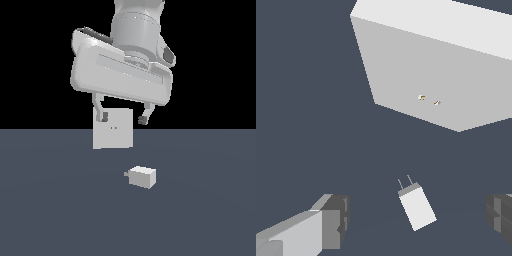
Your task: Plug the charger into the wall socket.
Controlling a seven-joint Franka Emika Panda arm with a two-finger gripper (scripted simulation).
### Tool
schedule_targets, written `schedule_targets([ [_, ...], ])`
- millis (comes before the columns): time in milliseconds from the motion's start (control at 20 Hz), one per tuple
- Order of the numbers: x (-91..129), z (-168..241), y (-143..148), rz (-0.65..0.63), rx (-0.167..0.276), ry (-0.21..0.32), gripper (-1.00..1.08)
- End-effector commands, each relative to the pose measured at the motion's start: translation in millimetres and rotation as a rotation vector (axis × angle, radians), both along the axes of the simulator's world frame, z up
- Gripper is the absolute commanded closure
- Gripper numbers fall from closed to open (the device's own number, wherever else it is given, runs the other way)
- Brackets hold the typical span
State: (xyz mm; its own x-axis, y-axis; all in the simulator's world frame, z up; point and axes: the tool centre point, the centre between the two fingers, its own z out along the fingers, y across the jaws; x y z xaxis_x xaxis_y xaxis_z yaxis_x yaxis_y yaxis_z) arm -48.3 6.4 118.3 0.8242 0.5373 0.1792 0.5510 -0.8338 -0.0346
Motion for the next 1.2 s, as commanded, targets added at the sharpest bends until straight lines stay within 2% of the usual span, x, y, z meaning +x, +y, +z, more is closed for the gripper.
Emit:
schedule_targets([
  [0, -2.8, -4.8, -2.8, 0.040, 0.006, -0.012, -0.92],
  [1150, -17.6, -48.1, -28.3, 0.370, 0.060, -0.104, -0.92],
])
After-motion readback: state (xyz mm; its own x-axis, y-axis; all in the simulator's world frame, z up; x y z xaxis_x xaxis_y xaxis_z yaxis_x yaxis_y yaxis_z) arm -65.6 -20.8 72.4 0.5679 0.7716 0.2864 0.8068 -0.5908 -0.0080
